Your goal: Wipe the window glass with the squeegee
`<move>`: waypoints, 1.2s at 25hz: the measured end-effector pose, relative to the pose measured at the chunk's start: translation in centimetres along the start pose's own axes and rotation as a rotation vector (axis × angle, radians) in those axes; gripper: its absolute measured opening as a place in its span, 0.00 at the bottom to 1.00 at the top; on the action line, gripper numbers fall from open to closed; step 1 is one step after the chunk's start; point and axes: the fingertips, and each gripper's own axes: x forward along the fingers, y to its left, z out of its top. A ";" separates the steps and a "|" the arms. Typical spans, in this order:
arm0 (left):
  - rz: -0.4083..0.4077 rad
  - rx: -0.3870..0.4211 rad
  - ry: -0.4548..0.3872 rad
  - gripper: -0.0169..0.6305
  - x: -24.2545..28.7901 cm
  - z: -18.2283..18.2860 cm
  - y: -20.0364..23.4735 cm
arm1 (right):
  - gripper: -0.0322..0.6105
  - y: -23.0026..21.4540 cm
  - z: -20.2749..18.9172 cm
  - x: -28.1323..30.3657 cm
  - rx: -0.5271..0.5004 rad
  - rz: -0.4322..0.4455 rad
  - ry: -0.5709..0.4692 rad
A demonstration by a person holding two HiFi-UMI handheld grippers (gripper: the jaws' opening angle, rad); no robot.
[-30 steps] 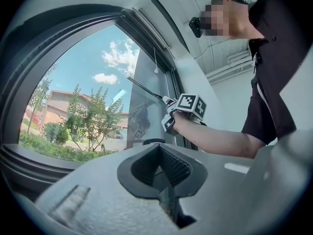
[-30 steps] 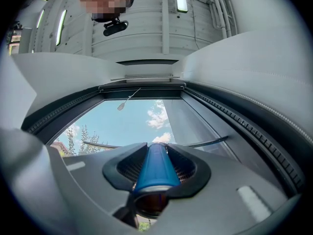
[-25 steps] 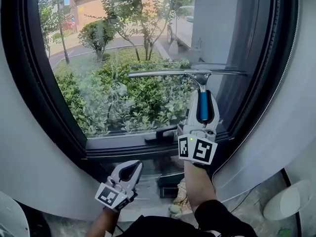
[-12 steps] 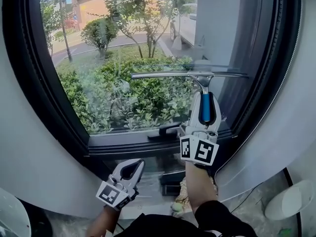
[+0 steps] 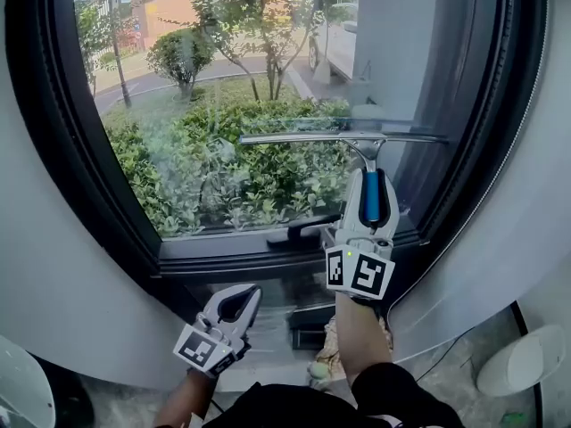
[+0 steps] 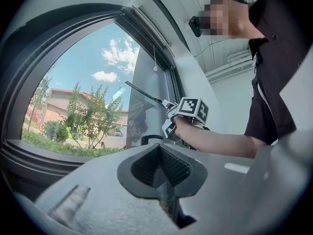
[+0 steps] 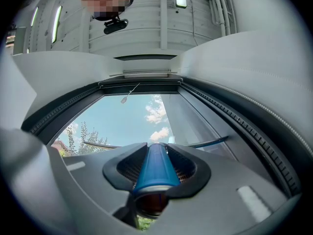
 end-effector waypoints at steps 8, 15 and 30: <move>0.002 -0.005 0.000 0.03 0.1 -0.2 -0.1 | 0.26 -0.1 -0.7 -0.7 -0.004 0.004 0.024; -0.006 -0.010 0.004 0.03 0.2 -0.3 -0.5 | 0.26 -0.2 -1.1 -1.2 -0.007 0.008 0.041; -0.009 -0.026 0.024 0.03 -0.2 -1.3 -0.6 | 0.26 -0.3 -2.7 -3.0 -0.019 0.011 0.085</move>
